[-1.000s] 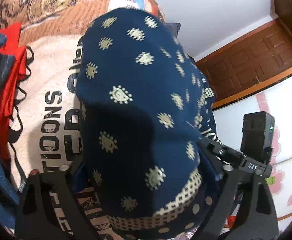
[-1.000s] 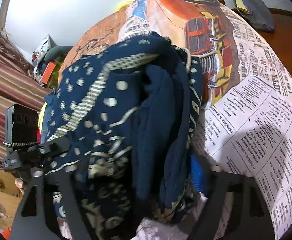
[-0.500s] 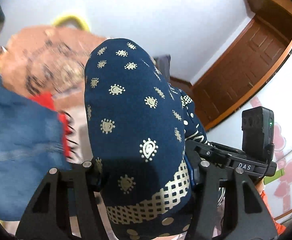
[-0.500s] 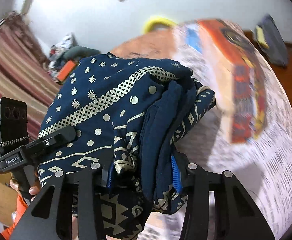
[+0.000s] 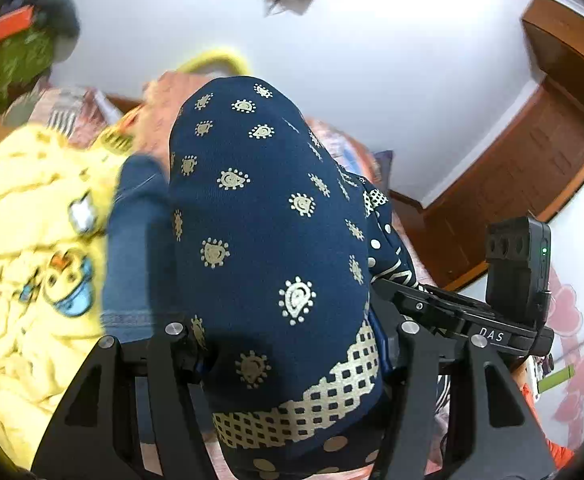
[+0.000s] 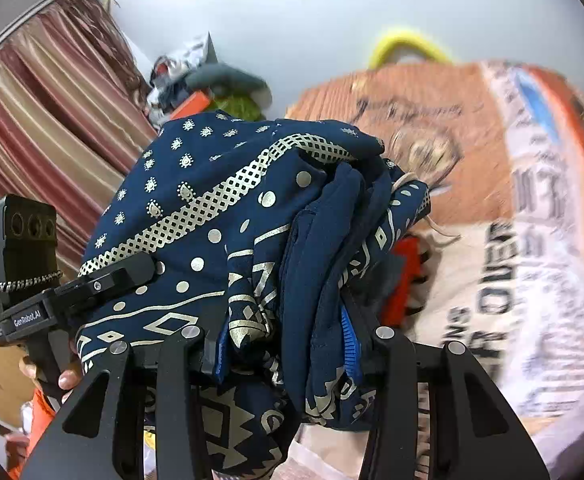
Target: Fold large clothes
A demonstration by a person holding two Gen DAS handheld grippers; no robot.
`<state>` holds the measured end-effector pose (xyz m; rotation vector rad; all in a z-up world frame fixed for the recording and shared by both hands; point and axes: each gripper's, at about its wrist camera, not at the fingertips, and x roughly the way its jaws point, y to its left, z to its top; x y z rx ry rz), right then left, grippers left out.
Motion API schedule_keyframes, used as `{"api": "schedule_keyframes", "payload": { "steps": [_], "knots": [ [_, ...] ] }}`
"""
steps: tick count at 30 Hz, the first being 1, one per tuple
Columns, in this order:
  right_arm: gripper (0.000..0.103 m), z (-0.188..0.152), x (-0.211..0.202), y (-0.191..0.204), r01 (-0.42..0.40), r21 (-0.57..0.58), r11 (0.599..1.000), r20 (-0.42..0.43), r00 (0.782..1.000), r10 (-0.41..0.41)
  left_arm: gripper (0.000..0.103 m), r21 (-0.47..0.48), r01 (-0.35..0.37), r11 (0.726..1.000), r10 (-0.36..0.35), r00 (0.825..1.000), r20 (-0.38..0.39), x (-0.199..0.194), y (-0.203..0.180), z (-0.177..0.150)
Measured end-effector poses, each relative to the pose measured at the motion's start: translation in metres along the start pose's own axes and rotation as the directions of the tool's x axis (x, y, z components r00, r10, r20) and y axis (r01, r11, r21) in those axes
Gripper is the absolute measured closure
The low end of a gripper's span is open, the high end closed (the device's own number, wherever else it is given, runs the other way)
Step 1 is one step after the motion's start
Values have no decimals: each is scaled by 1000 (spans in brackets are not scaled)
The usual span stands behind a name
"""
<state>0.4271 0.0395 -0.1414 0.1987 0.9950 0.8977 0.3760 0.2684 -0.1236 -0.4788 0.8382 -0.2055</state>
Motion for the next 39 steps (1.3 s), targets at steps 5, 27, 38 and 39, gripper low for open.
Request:
{"api": "schedule_keyframes", "payload": {
  "steps": [5, 27, 38, 39],
  "knots": [
    [63, -17, 65, -16, 27, 30, 999, -126, 992, -23, 38, -126, -78, 989, 61, 989, -137, 56, 73, -28],
    [16, -63, 53, -8, 265, -235, 935, -89, 952, -292, 0, 32, -321, 947, 321, 947, -13, 19, 47, -81],
    [16, -66, 12, 2, 292, -181, 939, -51, 951, -306, 1, 52, -406, 912, 405, 914, 33, -10, 21, -85],
    [16, -65, 1, 8, 282, -179, 943, -32, 956, -292, 1, 72, -413, 908, 410, 910, 56, -20, 12, -84]
  ]
}}
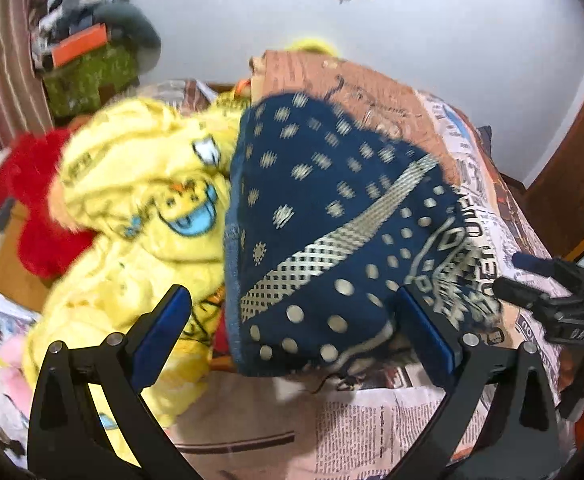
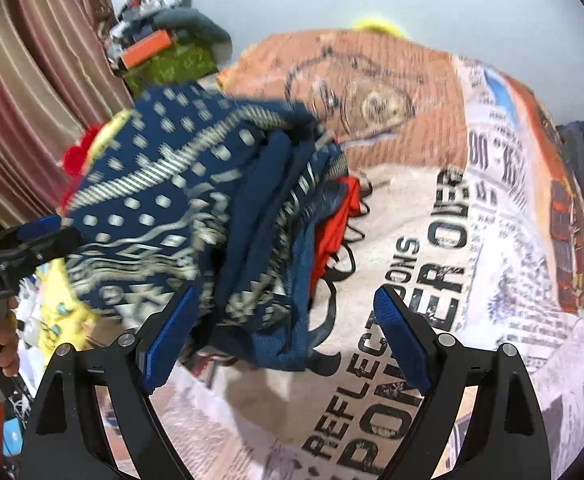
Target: Fold large clothes
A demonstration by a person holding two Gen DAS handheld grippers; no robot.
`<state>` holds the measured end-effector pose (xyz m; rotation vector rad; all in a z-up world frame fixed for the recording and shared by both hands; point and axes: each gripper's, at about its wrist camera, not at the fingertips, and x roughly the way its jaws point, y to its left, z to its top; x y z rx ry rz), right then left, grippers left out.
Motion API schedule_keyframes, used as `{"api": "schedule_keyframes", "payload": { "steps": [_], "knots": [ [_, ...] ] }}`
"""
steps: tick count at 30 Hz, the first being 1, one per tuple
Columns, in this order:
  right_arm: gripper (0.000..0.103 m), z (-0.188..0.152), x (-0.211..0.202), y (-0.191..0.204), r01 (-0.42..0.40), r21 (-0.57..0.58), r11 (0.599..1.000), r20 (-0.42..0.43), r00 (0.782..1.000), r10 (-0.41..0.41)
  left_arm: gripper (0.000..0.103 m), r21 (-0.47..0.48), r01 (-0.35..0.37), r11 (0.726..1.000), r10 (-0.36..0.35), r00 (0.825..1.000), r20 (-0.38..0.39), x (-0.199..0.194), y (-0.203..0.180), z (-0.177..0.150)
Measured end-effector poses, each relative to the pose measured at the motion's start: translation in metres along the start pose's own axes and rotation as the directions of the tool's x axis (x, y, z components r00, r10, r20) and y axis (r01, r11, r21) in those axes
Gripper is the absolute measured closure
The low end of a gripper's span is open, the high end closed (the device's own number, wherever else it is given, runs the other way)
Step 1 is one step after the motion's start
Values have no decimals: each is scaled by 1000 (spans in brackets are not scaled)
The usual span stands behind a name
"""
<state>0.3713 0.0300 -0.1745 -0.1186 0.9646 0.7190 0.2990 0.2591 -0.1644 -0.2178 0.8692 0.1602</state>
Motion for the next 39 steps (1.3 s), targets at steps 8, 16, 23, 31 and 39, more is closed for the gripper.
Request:
{"api": "schedule_keyframes", "payload": {
  "steps": [8, 16, 23, 31, 39],
  "knots": [
    [16, -1, -104, 36, -45, -22, 999, 214, 976, 49, 1, 71, 22, 997, -39, 969, 242, -122, -29, -1],
    [16, -26, -222, 83, -43, -92, 995, 494, 865, 84, 1, 102, 21, 995, -71, 855, 514, -253, -56, -29],
    [16, -70, -286, 120, 18, -138, 990, 658, 749, 78, 1, 98, 2, 995, -67, 741, 668, -323, -76, -75],
    [10, -102, -299, 140, 102, -146, 984, 714, 699, 34, 1, 94, -22, 995, -51, 707, 705, -339, -87, -107],
    [0, -106, -294, 139, 154, -105, 982, 726, 687, -30, 1, 90, -39, 995, -34, 726, 687, -331, -95, -121]
  ]
}}
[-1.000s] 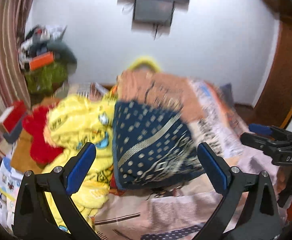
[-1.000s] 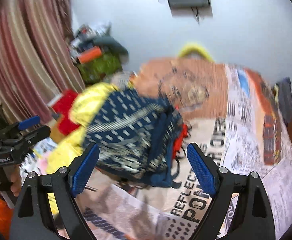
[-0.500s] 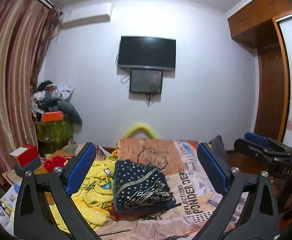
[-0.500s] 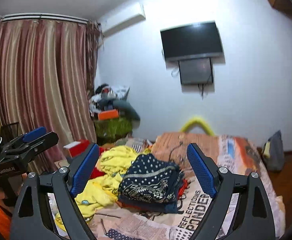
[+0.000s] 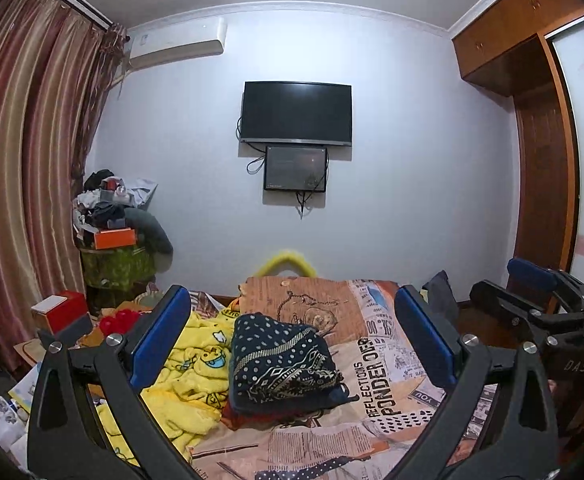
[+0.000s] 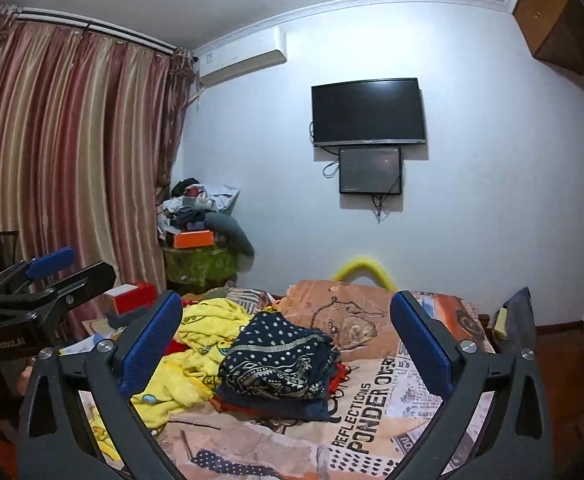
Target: Fold large clothes
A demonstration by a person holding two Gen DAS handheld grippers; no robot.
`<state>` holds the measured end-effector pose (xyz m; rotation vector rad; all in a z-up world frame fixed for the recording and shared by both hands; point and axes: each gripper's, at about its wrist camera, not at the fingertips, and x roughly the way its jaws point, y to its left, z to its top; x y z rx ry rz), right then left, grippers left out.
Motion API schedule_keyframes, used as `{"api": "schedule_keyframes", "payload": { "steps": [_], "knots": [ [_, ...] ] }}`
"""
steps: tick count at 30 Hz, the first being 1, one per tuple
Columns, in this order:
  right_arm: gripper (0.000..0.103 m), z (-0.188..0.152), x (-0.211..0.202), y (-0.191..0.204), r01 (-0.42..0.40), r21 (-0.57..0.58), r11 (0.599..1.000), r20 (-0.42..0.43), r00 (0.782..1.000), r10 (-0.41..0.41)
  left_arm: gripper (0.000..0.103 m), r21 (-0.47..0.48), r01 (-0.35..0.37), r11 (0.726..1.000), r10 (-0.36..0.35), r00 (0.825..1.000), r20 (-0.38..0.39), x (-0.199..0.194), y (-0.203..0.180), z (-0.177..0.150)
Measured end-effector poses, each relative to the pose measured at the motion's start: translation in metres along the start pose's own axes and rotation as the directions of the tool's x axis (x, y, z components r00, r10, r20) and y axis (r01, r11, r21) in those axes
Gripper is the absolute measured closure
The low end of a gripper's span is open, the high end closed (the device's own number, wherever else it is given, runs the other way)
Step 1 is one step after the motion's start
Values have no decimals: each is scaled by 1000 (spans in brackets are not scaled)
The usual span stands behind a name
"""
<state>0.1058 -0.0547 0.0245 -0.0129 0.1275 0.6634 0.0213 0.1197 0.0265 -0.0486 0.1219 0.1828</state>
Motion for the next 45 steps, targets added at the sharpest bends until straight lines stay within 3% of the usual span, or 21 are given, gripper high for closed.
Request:
{"api": "schedule_keyframes", "payload": {
  "steps": [28, 45],
  "knots": [
    [0, -10, -5, -10, 22, 43, 999, -63, 998, -19, 1, -17, -22, 1000, 20, 996, -81, 30, 13, -19],
    [0, -8, -6, -11, 18, 41, 999, -71, 997, -15, 1, -5, 13, 1000, -14, 996, -85, 33, 14, -19]
  ]
}}
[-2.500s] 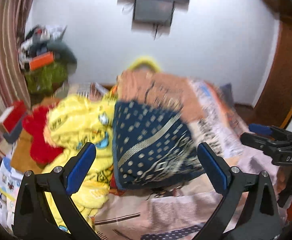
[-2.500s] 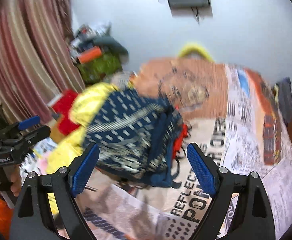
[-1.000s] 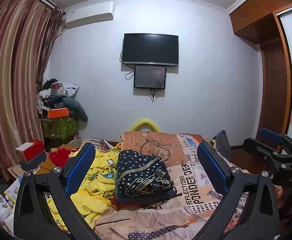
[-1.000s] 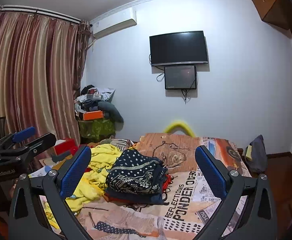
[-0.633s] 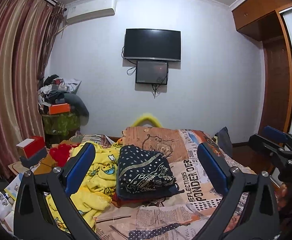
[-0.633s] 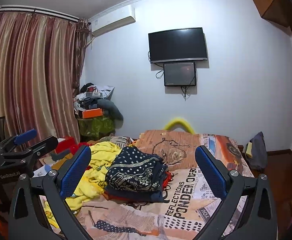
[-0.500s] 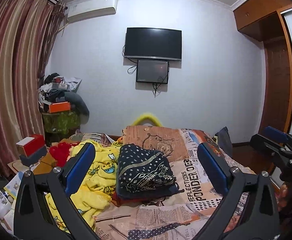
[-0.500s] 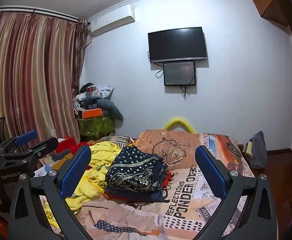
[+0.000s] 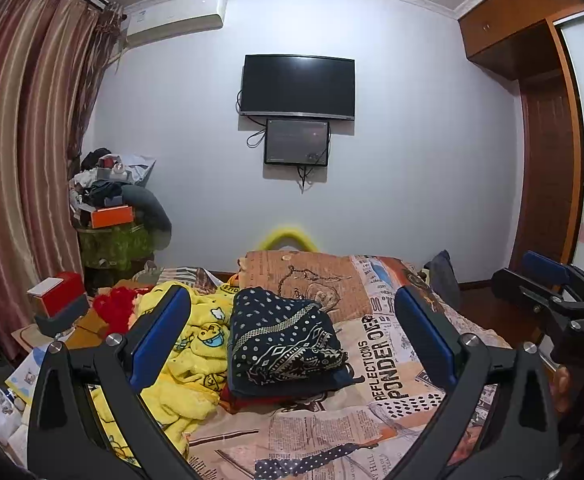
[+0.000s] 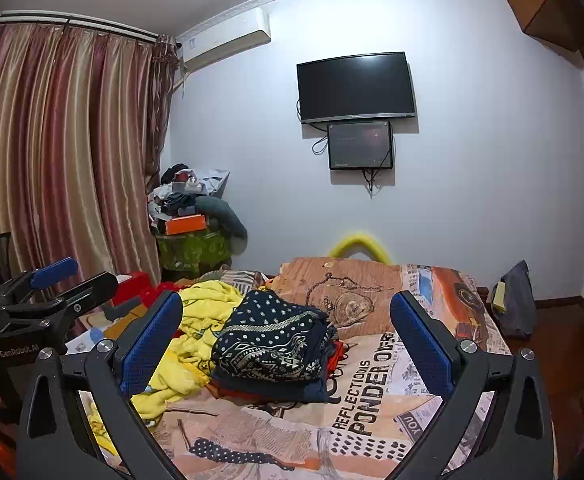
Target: Fold large clothes
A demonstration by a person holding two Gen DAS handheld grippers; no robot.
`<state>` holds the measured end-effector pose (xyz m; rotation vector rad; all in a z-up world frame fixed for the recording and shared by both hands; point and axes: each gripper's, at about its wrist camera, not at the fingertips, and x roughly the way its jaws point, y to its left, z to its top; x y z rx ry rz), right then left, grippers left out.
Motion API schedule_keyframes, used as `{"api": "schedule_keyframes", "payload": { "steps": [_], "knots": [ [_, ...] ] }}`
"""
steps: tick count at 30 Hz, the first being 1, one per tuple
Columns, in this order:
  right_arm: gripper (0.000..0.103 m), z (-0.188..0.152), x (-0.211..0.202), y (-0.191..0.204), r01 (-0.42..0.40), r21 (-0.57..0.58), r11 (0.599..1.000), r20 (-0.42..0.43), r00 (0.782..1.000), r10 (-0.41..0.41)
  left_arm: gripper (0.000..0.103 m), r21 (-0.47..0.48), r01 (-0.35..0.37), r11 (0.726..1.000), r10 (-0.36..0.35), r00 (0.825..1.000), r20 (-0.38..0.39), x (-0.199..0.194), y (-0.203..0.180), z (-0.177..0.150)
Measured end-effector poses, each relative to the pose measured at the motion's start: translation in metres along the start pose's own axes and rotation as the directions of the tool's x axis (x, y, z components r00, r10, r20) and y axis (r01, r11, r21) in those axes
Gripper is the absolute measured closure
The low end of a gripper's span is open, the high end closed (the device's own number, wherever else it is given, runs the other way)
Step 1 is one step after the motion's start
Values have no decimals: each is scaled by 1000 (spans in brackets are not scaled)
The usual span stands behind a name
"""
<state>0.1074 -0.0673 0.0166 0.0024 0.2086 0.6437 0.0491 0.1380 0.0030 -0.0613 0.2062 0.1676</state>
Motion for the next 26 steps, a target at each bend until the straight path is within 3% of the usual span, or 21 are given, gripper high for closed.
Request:
{"api": "schedule_keyframes", "payload": {
  "steps": [26],
  "knots": [
    [0, 0, -2, -8, 11, 29, 1000, 9, 1000, -11, 1, -23, 43, 999, -43, 999, -2, -2, -12, -1]
  ]
}}
